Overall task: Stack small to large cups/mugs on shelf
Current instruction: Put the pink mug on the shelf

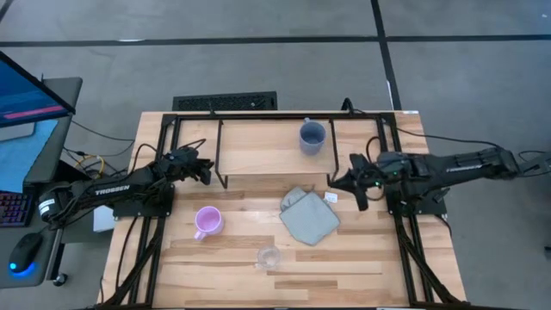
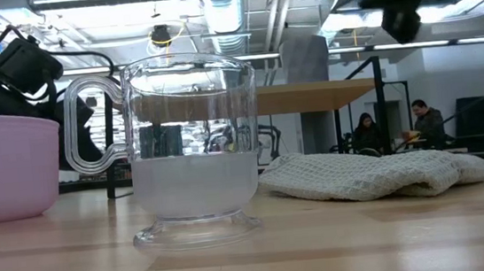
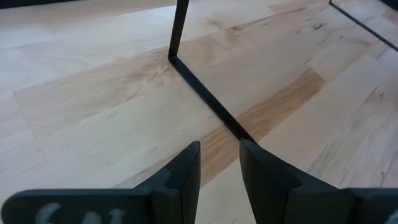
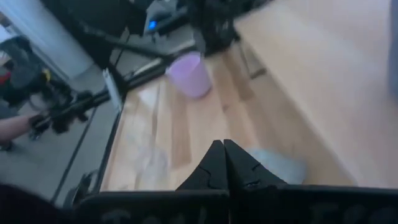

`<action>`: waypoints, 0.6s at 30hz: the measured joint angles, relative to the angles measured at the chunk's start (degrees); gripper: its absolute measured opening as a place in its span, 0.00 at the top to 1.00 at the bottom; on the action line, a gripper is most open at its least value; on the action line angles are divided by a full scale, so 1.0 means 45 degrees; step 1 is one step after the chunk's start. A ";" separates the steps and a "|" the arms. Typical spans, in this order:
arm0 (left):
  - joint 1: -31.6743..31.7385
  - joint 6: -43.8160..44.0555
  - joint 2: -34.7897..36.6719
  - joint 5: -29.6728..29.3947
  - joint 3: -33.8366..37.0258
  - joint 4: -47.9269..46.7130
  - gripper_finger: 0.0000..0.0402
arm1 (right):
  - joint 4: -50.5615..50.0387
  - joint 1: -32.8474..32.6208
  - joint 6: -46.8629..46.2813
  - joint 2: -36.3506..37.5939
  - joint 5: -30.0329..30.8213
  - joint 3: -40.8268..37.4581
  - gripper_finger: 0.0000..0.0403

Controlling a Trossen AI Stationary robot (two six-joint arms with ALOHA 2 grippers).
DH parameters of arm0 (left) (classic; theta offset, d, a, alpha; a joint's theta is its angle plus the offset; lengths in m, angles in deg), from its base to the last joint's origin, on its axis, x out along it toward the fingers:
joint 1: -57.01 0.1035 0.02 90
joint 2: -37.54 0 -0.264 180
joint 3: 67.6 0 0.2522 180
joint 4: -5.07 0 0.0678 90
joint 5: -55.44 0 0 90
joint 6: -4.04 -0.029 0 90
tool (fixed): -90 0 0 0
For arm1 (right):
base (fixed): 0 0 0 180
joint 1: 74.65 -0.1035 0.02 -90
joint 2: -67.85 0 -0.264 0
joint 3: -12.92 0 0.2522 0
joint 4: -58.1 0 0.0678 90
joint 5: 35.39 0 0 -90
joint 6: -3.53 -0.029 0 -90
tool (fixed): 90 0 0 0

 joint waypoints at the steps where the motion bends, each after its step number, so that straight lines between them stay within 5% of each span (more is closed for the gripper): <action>1: -0.0003 -0.0003 0.0003 0.0000 -0.0003 0.0033 0.74 | -0.0167 -0.0155 -0.0158 0.0189 0.0029 -0.0194 1.00; 18: 0.0001 -0.0116 0.0001 -0.0134 -0.0001 -0.0002 0.74 | 0.0391 -0.0673 -0.1445 0.1132 0.1363 -0.1381 0.99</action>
